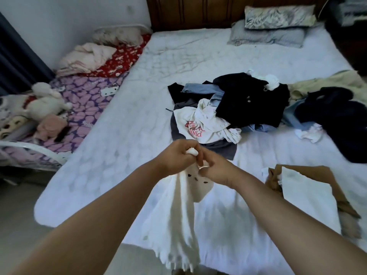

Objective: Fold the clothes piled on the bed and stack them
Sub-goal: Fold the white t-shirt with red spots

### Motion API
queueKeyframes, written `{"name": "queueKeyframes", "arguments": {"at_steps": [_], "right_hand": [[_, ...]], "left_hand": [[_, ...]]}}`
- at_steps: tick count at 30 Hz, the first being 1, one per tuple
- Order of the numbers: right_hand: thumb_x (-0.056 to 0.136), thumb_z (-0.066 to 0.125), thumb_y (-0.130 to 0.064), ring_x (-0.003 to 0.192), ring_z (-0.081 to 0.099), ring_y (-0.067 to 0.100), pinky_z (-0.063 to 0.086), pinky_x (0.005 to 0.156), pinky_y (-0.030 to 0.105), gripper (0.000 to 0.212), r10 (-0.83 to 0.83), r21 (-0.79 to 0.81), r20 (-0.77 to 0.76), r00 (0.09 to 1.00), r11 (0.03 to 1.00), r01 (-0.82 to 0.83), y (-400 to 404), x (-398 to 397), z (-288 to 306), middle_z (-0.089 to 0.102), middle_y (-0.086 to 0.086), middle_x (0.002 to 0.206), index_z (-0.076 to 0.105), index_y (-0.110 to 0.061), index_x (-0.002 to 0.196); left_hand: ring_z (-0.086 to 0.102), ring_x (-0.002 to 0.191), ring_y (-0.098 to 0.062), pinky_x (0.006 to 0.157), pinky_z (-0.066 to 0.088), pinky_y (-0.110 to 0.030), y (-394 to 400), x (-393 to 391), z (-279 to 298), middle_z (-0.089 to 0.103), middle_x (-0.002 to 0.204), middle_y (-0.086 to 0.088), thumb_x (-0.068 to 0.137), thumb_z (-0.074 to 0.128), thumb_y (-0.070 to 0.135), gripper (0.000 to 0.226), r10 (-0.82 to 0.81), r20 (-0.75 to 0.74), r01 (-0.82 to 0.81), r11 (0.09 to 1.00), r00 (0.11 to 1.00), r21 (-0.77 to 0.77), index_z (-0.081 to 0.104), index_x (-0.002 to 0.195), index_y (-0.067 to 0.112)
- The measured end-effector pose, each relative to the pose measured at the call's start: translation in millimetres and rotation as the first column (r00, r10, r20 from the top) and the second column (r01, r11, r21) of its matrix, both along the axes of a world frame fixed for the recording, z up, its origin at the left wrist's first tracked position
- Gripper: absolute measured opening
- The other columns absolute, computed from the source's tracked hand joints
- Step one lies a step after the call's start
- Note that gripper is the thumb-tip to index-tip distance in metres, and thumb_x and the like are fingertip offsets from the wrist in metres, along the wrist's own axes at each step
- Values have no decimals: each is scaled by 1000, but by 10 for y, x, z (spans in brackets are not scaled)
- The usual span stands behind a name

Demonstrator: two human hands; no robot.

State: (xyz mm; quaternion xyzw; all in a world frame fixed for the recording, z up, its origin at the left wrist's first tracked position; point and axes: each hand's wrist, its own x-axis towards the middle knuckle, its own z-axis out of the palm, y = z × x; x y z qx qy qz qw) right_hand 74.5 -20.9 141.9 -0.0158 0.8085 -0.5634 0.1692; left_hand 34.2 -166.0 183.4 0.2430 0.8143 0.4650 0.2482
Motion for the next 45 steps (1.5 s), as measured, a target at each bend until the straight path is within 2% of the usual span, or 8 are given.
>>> {"name": "queueKeyframes", "arguments": {"at_steps": [5, 9, 18, 23, 31, 37, 41, 45], "right_hand": [[83, 62, -11, 69, 50, 9, 40, 66, 22, 16, 150, 153, 65, 987, 975, -158, -172, -42, 168, 51, -6, 71, 55, -24, 79], [78, 69, -45, 74, 49, 13, 34, 64, 27, 34, 153, 512, 43, 987, 845, -153, -183, -157, 216, 51, -9, 65, 50, -24, 60], [83, 62, -15, 42, 34, 6, 27, 41, 16, 39, -160, 317, -27, 987, 935, 160, -280, -332, 260, 35, -6, 50, 36, -17, 55], [76, 61, -4, 48, 31, 9, 27, 42, 19, 35, -261, 219, -127, 957, 933, 284, -324, -466, 267, 32, -7, 54, 34, -18, 58], [65, 85, -35, 50, 33, 2, 27, 50, 20, 44, -201, 280, -184, 962, 928, 247, -217, -581, 417, 39, -10, 59, 45, -16, 66], [81, 64, -21, 69, 46, 17, 33, 57, 34, 30, 82, 874, 44, 996, 480, -78, 87, -744, 338, 49, -1, 70, 42, -18, 61], [93, 50, -11, 64, 62, 25, 46, 55, 30, 18, -466, 527, -139, 874, 712, 464, 287, -848, 230, 59, 9, 80, 50, -15, 75], [89, 54, 1, 79, 68, 23, 56, 82, 48, 20, -727, 29, -150, 670, 674, 738, 357, -984, 260, 66, 15, 90, 56, -17, 80]], "left_hand": [[56, 70, -8, 63, 41, -19, -262, -65, 247, 68, 76, 1, 63, 41, 7, 27, -49, -88, 48, 999, 995, -17, 66, 74, 6], [58, 75, -12, 59, 49, -25, -606, -193, 232, 66, 89, 1, 57, 41, 12, 42, 9, -202, -39, 989, 979, -144, 66, 91, 15], [53, 64, 3, 55, 40, -10, -1272, -526, 131, 62, 76, 10, 82, 47, -7, 33, 64, -322, -137, 969, 945, -208, 68, 89, 18], [58, 71, -13, 64, 46, -27, -1439, -840, 117, 67, 75, 5, 83, 56, 5, 22, 112, -452, -251, 932, 885, -260, 70, 82, 21], [51, 83, -12, 71, 39, -26, -1439, -1155, 55, 63, 81, 10, 82, 56, 12, 20, 143, -511, -329, 897, 848, -295, 68, 85, 27], [66, 60, -24, 54, 51, -28, -1223, -1256, -4, 63, 68, -7, 79, 41, -4, 24, 215, -229, -271, 930, 949, -250, 57, 75, 13], [62, 82, -27, 69, 53, -36, -1052, -1419, -19, 66, 84, -7, 79, 46, -1, 25, 283, -322, -370, 895, 903, -249, 61, 77, 18], [60, 92, -28, 77, 49, -35, -838, -1573, 110, 67, 97, -9, 80, 45, -2, 31, 227, -555, -367, 918, 800, -153, 69, 95, 10]]}}
